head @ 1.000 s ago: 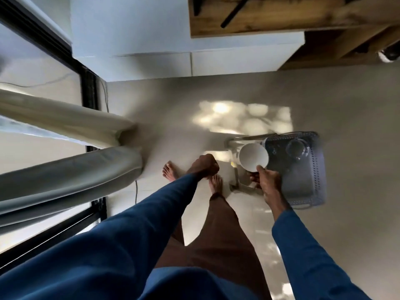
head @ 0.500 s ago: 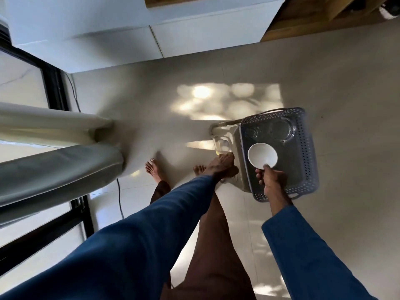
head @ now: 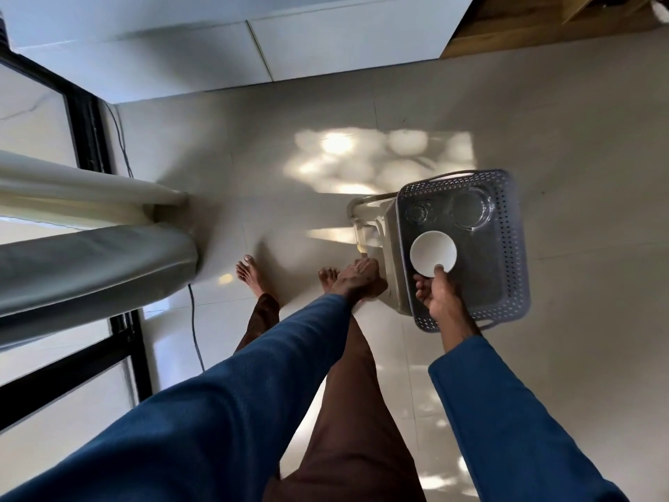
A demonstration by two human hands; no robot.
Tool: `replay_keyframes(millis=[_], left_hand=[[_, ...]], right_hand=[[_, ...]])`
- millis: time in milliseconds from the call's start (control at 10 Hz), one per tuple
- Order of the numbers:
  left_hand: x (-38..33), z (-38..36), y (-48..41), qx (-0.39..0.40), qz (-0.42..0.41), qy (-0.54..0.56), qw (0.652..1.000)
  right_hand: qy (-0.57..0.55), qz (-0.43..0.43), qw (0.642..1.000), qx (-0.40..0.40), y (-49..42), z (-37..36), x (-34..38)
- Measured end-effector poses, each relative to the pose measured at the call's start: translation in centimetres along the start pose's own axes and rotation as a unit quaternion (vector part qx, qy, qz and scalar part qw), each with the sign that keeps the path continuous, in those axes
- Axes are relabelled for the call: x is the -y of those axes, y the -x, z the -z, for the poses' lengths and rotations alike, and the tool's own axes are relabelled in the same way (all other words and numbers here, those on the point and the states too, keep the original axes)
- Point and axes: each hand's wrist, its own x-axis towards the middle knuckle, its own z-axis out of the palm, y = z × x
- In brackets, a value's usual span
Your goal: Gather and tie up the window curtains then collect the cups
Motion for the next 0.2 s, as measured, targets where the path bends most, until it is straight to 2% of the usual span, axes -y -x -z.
replay_keyframes(millis=[100,200], left_hand=[[0.4,0.5,1.9,-0.004,0.003,0.005,1.000],[1.4,1.1,4.4,-0.014,0.002,0.034,0.999]], right_hand=[[0.042,0.000,0.999,-0.007,1.7,0.0,-0.2],[0.130,0.076,0.988,-0.045,5.3,-0.6,-0.5]])
